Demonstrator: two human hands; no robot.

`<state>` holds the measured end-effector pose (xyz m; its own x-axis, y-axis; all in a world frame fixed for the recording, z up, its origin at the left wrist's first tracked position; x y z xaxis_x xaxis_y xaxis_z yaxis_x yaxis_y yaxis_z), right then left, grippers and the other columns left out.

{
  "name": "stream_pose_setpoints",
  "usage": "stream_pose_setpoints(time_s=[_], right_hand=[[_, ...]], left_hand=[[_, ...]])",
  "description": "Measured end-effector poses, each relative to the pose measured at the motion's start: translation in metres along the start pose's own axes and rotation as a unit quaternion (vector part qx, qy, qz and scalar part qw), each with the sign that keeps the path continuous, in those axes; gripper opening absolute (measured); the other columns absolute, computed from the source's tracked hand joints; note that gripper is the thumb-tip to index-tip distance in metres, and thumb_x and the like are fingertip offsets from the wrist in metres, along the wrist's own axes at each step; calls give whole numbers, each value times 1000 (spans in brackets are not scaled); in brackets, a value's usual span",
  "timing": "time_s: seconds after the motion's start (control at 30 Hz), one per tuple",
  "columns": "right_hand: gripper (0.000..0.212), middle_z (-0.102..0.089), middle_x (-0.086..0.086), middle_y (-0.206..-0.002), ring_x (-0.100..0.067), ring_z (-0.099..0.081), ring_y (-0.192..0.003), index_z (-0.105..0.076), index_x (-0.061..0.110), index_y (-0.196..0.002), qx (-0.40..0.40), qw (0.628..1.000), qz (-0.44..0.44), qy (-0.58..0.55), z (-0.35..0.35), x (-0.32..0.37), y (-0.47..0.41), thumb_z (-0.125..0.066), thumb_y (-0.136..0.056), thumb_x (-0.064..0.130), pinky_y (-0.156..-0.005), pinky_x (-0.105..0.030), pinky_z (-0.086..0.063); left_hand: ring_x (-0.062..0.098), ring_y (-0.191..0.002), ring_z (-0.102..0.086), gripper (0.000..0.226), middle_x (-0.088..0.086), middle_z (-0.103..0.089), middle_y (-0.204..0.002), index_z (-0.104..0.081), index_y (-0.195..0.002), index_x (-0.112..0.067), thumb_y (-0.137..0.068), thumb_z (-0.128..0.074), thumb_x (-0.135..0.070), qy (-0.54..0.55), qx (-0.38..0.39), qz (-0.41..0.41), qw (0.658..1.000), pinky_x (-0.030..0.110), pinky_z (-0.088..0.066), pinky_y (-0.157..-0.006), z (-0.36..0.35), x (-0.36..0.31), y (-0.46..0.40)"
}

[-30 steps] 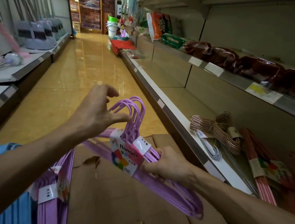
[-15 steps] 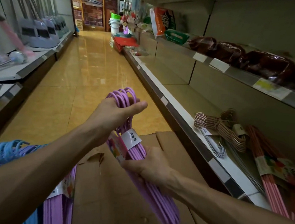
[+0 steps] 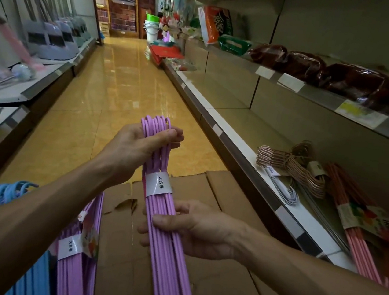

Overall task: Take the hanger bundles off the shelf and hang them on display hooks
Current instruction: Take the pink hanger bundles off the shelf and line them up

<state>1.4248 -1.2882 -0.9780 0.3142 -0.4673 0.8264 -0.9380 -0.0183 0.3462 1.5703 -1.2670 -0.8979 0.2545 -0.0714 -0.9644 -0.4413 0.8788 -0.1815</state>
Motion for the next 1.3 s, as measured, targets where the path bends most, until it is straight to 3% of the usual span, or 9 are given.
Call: stream_pose_setpoints(time_s=[0.1, 0.27, 0.43, 0.63, 0.73, 0.9, 1.03, 1.13, 1.3], right_hand=[[32, -68, -10, -114, -25, -65, -108, -53, 9, -128, 40, 999, -11, -2, -1, -4, 0, -56, -96, 3, -105, -44, -47], [24, -71, -8, -108, -21, -69, -103, -58, 7, -122, 29, 999, -29, -5, -5, -12, -6, -53, -99, 2, -101, -38, -51], [22, -72, -8, -106, -22, -69, -101, -58, 7, -119, 24, 999, -33, -22, -11, -15, -16, -55, -98, 2, -97, -38, -54], [19, -75, -7, -96, -19, -73, -89, -58, 6, -114, -29, 999, -20, -1, -11, -21, -31, -56, -96, -1, -83, -33, -60], [23, -75, -7, -96, -19, -73, -88, -56, 5, -118, -46, 999, -24, 11, -8, -29, -41, -57, -96, -1, -82, -33, -61], [33, -75, -8, -102, -20, -73, -91, -54, 5, -126, -68, 997, -40, 22, -2, -51, -66, -61, -94, 0, -81, -35, -61], [19, -74, -3, -99, -16, -71, -91, -61, 13, -109, -82, 993, -27, 86, -1, -65, -89, -63, -93, 3, -79, -32, -58], [19, -71, 2, -93, -12, -68, -87, -63, 19, -99, -99, 988, -19, 115, -3, -74, -104, -62, -94, 1, -74, -26, -57], [20, -70, 0, -102, -18, -67, -97, -64, 20, -108, -115, 976, -38, 180, 3, -98, -130, -64, -94, 6, -77, -26, -57]], left_hand=[[10, -107, -69, 33, 0, -74, -113, -68, -118, -12, -90, -59, -28, 12, 36, -4, 999, 19, -56, -84, -1, -1, 2], [10, -107, -69, 34, 0, -74, -112, -68, -116, -14, -87, -60, -28, -7, 75, 2, 997, 19, -56, -85, 0, -2, 7], [13, -99, -72, 27, 2, -77, -102, -71, -109, -12, -88, -65, -27, -45, 39, 14, 998, 30, -58, -86, 9, -3, 9], [17, -97, -71, 68, -2, -78, -94, -80, -90, -16, -77, -56, -79, -188, 22, 91, 978, 37, -49, -97, 46, 17, 10], [6, -90, -71, 71, -5, -78, -87, -80, -82, -18, -75, -47, -80, -202, -12, 129, 971, 24, -46, -85, 70, 26, 17], [4, -91, -66, 49, -11, -70, -98, -67, -109, -24, -85, -52, -65, -255, -42, 130, 957, 28, -49, -82, 95, 40, 22], [-8, -96, -54, 33, -24, -59, -105, -58, -124, -38, -94, -53, -50, -287, -19, 82, 954, 19, -44, -77, 98, 48, 28], [2, -109, -54, 44, -17, -58, -118, -57, -132, -32, -93, -52, -52, -355, -4, 65, 932, 15, -42, -75, 103, 61, 35], [9, -119, -55, 60, -6, -59, -137, -54, -137, -28, -86, -53, -61, -407, 4, 83, 910, 33, -46, -100, 115, 83, 46]])
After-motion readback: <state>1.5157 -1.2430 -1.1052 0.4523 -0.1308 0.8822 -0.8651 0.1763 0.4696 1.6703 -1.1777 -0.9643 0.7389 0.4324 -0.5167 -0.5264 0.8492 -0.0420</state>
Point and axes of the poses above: each hand's wrist, its own y-axis away from the middle knuckle, its own z-axis out of the back of the hand, x = y × z, the point moved 5 cm from there along -y, towards the middle knuckle
